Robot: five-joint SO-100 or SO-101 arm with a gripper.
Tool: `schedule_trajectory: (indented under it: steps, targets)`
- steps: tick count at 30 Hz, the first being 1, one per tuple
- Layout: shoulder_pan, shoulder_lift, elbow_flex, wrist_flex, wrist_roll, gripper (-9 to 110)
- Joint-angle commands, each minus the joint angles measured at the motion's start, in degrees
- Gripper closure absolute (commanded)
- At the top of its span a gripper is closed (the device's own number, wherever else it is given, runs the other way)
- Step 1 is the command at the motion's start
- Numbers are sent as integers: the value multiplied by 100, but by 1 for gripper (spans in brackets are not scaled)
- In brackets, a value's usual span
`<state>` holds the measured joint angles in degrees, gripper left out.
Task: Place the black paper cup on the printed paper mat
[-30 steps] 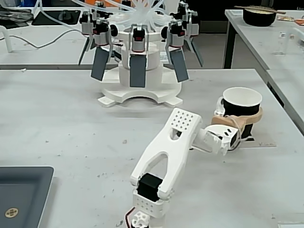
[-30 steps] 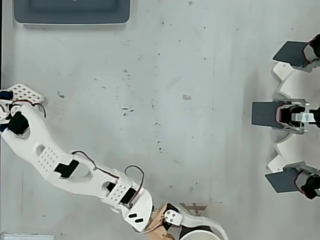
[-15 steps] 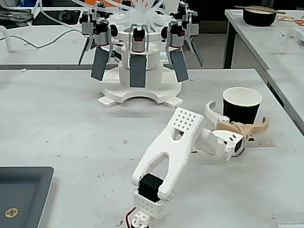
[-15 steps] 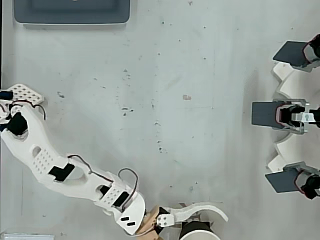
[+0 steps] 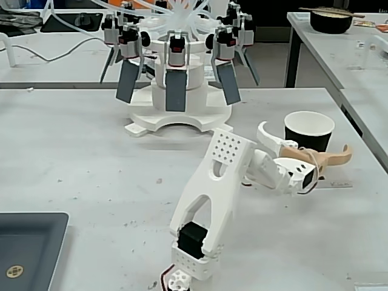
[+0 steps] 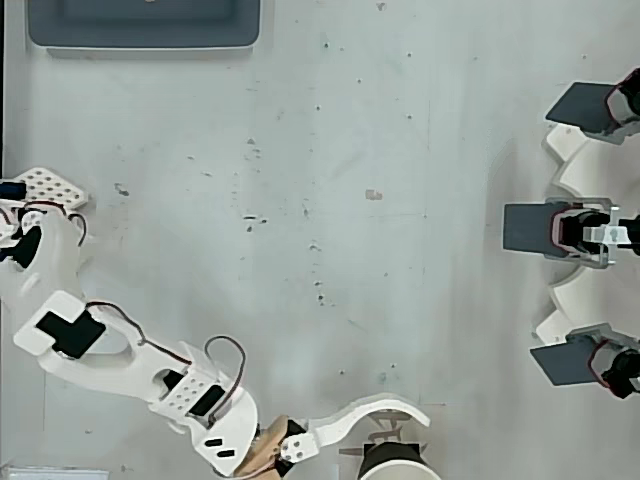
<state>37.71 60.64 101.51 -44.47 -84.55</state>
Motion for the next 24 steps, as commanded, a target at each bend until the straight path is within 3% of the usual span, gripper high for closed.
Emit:
schedule_trajectory:
  steps: [1,12,24]
  targets:
    - [79,1081,431,26,-18,43]
    - [-114,3138,2514,-62,44,45]
    - [-861,4825,4069,-431,220,56]
